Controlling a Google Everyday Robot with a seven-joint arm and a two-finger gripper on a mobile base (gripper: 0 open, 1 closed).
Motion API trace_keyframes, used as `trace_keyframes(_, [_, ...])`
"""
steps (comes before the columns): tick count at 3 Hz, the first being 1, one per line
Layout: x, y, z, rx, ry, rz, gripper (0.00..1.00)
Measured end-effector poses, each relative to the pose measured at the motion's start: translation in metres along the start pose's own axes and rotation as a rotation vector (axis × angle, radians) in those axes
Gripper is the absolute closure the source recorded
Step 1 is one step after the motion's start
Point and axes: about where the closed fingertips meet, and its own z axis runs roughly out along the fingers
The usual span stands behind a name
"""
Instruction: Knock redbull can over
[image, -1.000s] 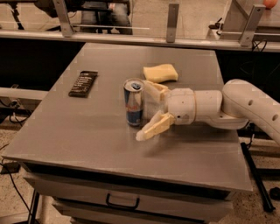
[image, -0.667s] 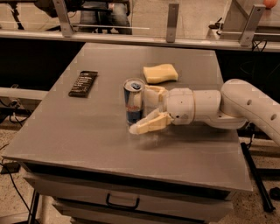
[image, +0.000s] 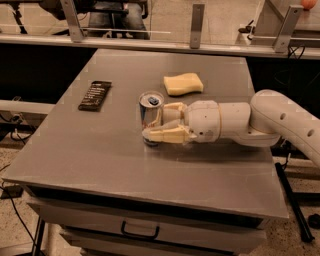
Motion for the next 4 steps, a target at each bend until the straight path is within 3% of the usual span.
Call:
trace_keyframes(2, [-0.001, 0.0, 0.001, -0.004, 0.001, -0.001, 0.77])
trace_keyframes(3, [-0.005, 0.0, 0.002, -0.015, 0.01, -0.004, 0.95])
trace_keyframes(4, [-0.021, -0.005, -0.009, -0.013, 0.083, -0.01, 1.0])
